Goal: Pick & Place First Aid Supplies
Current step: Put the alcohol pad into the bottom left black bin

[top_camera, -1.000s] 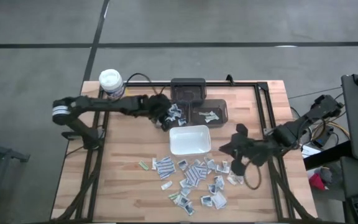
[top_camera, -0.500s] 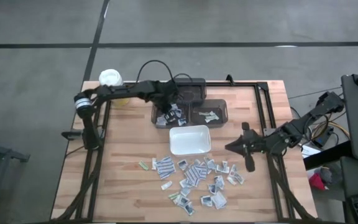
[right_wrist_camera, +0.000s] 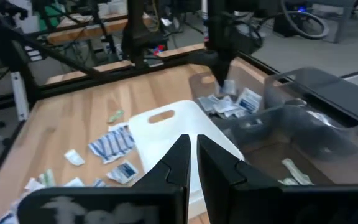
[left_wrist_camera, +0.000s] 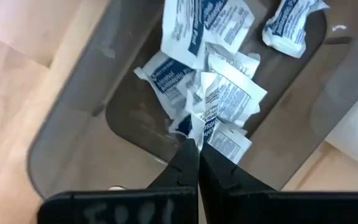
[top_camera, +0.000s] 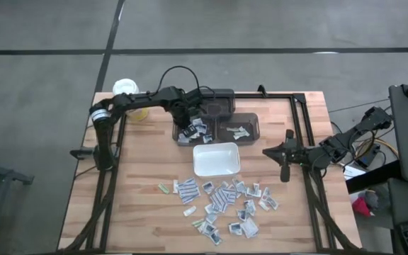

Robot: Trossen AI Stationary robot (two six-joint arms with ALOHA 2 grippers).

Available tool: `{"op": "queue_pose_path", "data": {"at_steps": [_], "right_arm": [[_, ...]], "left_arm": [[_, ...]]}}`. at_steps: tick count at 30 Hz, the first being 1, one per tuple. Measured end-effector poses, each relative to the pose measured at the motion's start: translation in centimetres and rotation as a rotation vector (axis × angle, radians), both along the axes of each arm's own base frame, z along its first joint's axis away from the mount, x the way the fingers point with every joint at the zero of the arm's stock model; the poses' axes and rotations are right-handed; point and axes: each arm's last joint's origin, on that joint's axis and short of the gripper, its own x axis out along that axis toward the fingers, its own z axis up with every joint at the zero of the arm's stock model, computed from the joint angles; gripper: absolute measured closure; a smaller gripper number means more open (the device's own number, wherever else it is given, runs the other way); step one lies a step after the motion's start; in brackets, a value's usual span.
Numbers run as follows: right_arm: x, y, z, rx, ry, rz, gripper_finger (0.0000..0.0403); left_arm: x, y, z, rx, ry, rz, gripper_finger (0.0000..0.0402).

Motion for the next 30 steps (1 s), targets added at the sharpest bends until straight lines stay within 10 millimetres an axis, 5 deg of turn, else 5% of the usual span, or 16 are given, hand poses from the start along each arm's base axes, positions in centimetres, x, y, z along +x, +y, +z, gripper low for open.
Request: {"op": "queue_pose_path", "data": {"at_steps": [11, 20, 30], "right_arm": [[-0.8, -0.9, 0.3, -0.007, -0.038, -0.021, 0.0376], [-0.8, -1.0, 0.4, -0.021, -0.038, -0.018, 0.0376], [-0.8, -1.0, 0.4, -0.117, -0.013, 0.006, 0.0376]], "left_arm": [[0.2, 0.1, 0.0, -0.006, -0.018, 0.052, 0.0397], [0.8, 0.5, 1.0, 0.021, -0.078, 0.084, 0.0319], [1.2, 0.6, 4.7, 0.024, -0.112, 0.132, 0.0297]]}}
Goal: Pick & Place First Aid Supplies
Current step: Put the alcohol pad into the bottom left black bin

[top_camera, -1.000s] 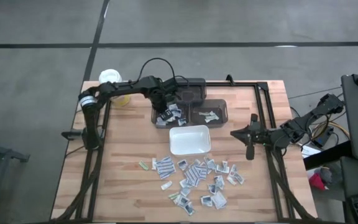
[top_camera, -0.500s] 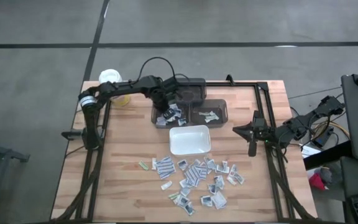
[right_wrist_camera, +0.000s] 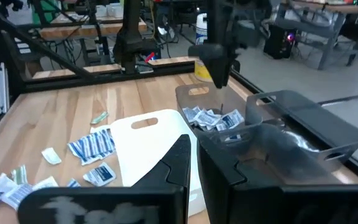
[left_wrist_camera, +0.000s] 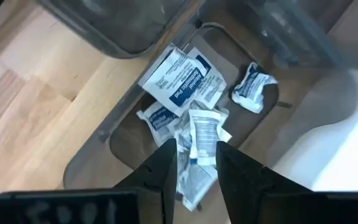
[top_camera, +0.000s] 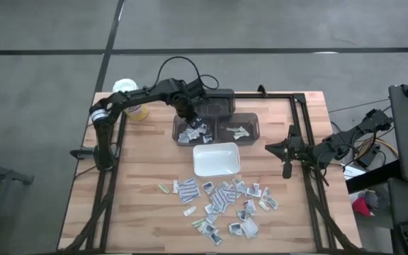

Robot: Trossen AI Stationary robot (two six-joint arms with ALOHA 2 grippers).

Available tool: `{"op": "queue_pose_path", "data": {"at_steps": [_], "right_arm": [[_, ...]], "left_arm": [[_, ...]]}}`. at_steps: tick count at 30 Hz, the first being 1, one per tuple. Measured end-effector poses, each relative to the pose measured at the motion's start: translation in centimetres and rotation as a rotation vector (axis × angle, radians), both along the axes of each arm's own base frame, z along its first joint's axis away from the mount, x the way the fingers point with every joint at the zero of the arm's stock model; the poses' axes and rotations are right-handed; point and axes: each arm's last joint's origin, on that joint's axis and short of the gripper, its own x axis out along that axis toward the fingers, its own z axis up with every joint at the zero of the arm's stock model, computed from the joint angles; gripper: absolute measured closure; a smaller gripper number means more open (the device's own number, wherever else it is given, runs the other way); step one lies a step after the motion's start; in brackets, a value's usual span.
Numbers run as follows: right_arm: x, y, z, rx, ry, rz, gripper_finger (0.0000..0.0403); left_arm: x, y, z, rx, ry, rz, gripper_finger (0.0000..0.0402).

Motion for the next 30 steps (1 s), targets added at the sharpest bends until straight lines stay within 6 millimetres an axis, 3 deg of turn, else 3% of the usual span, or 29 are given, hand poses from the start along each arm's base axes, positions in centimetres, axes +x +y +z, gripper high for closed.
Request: {"op": "queue_pose_path", "data": {"at_steps": [6, 12, 21, 30], "right_arm": [[0.0, 0.0, 0.0, 0.035, -0.009, -0.008, 0.0376], [0.0, 0.1, 0.0, 0.09, -0.016, 0.009, 0.0376], [0.2, 0.8, -0.2, 0.184, 0.031, 0.215, 0.0376], [1.4, 2.4, -1.1, 0.245, 0.146, 0.48, 0.0376]], "left_arm": [[-0.1, -1.3, 2.5, -0.05, 0.027, 0.079, 0.0298], [0.4, -4.7, 3.7, -0.103, 0.083, 0.12, 0.0298], [1.5, -13.1, 4.3, -0.07, 0.101, 0.122, 0.0298], [1.0, -22.7, 4.5, -0.015, 0.075, 0.103, 0.0298]]}}
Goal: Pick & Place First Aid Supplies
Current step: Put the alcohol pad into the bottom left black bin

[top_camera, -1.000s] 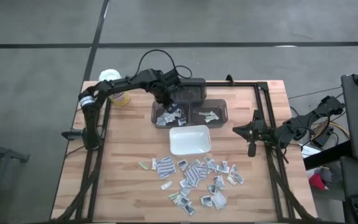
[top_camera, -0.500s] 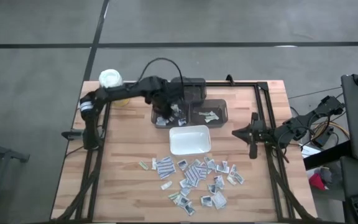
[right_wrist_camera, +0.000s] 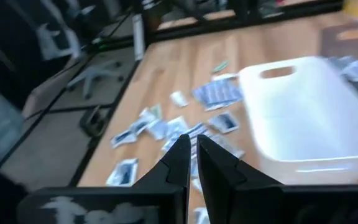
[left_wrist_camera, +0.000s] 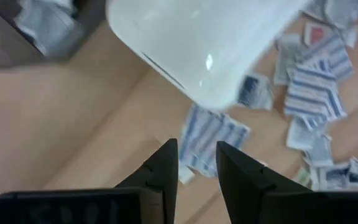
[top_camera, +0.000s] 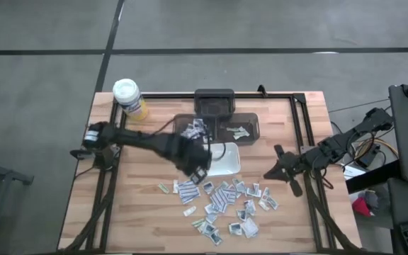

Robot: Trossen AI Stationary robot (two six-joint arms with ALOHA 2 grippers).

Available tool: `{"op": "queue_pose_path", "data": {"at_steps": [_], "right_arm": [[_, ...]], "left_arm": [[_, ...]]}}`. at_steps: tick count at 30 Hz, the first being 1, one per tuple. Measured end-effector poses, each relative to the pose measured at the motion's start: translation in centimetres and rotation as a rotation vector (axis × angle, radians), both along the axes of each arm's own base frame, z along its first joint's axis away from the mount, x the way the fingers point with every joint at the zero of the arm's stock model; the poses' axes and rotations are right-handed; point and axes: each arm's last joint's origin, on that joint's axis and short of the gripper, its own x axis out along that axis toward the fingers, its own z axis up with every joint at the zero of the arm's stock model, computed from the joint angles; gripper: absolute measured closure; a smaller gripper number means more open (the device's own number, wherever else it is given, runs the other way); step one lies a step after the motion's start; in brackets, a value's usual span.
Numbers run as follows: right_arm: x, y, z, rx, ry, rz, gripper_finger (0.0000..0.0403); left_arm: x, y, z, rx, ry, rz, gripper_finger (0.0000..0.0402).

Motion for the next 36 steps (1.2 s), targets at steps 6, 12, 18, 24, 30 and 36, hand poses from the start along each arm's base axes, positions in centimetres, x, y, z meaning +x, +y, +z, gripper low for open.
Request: {"op": "queue_pose_path", "data": {"at_steps": [6, 12, 18, 24, 30, 36], "right_arm": [[1.8, 1.2, -0.6, 0.011, 0.017, 0.05, 0.0376], [3.7, 2.5, -1.4, 0.015, 0.103, 0.105, 0.0376], [6.2, 4.1, -1.1, -0.008, 0.168, 0.123, 0.0376], [8.8, 5.7, -1.7, -0.003, 0.306, 0.114, 0.0376], [10.7, 6.8, -2.8, 0.046, 0.533, 0.014, 0.0376], [12.3, 8.1, -3.4, 0.099, 0.701, -0.069, 0.0376]], "left_arm": [[-0.9, -4.1, 0.0, 0.038, -0.025, -0.005, 0.0298], [-1.6, -5.6, 0.2, 0.091, -0.048, -0.039, 0.0298], [-2.6, -5.2, 0.8, 0.171, -0.011, -0.09, 0.0298], [-4.9, -4.2, 1.6, 0.21, -0.004, -0.16, 0.0298], [-9.3, -2.6, 2.1, 0.215, -0.027, -0.18, 0.0298], [-13.6, -1.0, 1.1, 0.182, -0.175, -0.188, 0.0298]]}}
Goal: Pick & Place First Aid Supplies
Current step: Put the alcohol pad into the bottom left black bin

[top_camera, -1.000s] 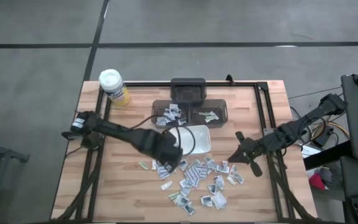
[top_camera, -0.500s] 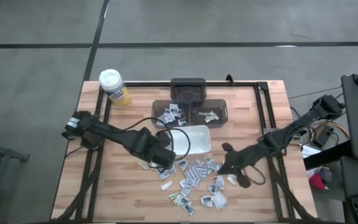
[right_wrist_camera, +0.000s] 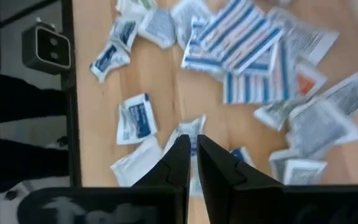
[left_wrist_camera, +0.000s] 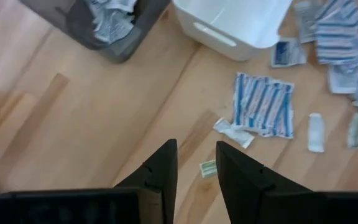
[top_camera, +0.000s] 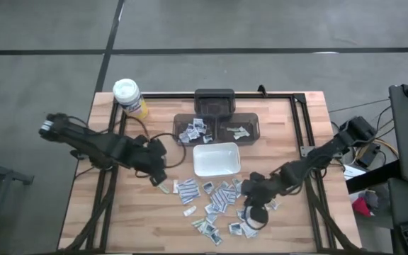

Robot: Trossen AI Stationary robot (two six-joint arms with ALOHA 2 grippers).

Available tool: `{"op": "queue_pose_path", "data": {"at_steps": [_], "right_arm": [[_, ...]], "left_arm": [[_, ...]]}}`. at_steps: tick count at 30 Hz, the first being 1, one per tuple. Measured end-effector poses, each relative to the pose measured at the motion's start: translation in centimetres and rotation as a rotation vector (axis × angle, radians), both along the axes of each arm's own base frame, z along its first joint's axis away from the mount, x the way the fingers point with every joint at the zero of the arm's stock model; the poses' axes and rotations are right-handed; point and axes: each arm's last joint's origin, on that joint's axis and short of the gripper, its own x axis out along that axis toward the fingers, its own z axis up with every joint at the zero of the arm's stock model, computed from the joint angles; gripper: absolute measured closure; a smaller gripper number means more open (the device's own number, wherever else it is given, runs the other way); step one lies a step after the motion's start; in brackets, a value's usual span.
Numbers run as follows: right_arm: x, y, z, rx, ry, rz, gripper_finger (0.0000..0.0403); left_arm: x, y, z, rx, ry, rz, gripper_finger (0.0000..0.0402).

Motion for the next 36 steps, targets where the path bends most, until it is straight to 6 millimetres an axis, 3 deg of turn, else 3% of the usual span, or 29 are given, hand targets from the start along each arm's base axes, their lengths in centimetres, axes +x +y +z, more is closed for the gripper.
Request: {"op": "queue_pose_path", "data": {"at_steps": [5, 16, 26, 36], "right_arm": [[1.2, 1.2, 0.0, 0.017, 0.086, -0.015, 0.0367], [2.5, 2.4, -1.2, 0.04, 0.364, -0.189, 0.0297], [2.6, 3.4, -2.9, 0.198, 0.573, -0.476, 0.0272], [2.2, 3.5, -3.1, 0.246, 0.628, -0.661, 0.0255]], "left_arm": [[-2.4, 0.9, -2.0, -0.041, -0.142, -0.053, 0.0298], [-5.9, 1.9, -5.9, -0.059, -0.27, -0.219, 0.0298], [-8.3, 2.8, -6.6, -0.084, -0.386, -0.208, 0.0298], [-8.7, 3.0, -7.4, -0.072, -0.415, -0.232, 0.0298]]}}
